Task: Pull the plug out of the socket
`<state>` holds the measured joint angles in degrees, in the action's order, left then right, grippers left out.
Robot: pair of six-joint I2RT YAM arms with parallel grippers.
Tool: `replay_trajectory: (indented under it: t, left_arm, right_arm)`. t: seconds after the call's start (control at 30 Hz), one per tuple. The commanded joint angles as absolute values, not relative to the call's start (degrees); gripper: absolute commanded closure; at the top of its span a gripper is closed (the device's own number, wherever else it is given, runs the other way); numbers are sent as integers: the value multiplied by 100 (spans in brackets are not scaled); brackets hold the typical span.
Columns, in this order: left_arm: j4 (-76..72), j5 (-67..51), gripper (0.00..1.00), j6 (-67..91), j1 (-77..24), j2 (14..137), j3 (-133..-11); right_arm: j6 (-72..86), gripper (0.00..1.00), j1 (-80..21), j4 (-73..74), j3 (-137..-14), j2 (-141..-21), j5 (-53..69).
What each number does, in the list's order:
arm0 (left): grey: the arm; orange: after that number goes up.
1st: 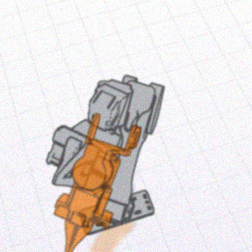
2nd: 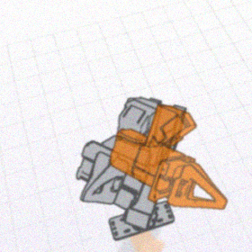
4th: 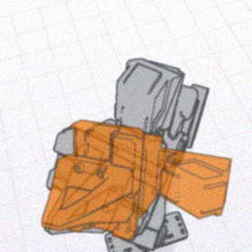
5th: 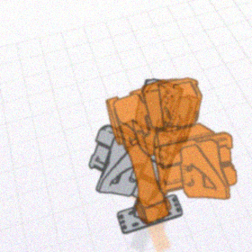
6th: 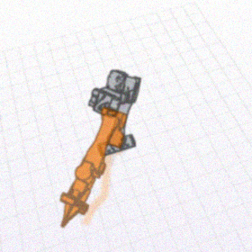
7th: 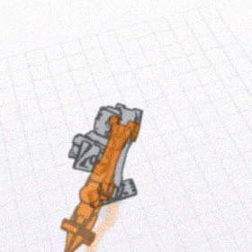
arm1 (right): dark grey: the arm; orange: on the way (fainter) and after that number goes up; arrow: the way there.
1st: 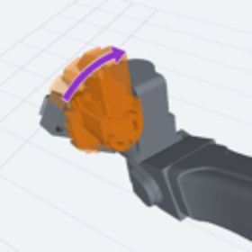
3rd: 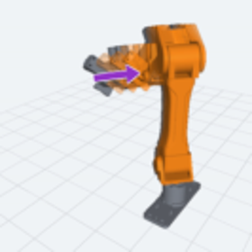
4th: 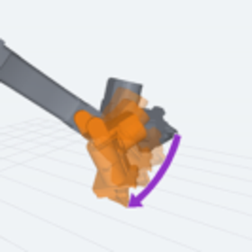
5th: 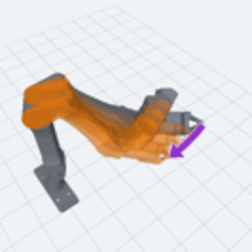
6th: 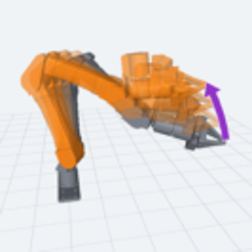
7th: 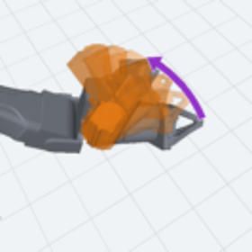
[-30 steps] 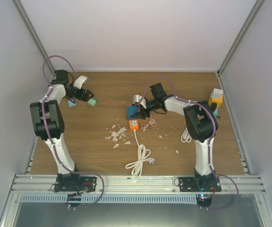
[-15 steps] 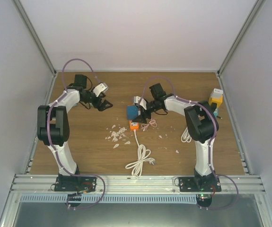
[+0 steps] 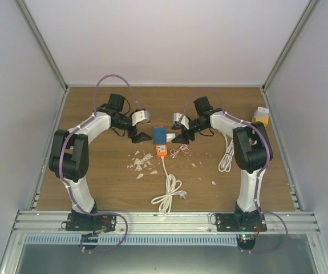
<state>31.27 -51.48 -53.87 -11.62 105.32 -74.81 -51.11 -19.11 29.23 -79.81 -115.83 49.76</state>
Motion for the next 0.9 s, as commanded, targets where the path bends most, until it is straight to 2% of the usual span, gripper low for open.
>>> replay_trajectory:
  t: [0.0,0.2,0.47,0.6,0.87]
  left_arm:
    - [2821,-5195,1,-5683,-1451,10684,-7547]
    - [2358,-4924,1,-5489,-1736,10885,-7530]
    - [2559,-4627,10,-5629,-2016,11226,-7741]
    - [2443,-4520,18,-5576,-2078,11279,-7723]
    - [2415,-4380,40,-5512,-2107,11344,-7719]
  right_arm:
    - [-5360,23,-1935,3207,-7929,-11628,5027]
    - [-5273,26,-1958,2987,-7878,-11638,4917]
    - [-5216,33,-2032,3082,-8032,-11833,4658]
    - [-5261,41,-2068,3135,-8042,-11867,4599]
    - [-5203,56,-2179,3109,-8202,-11912,4590]
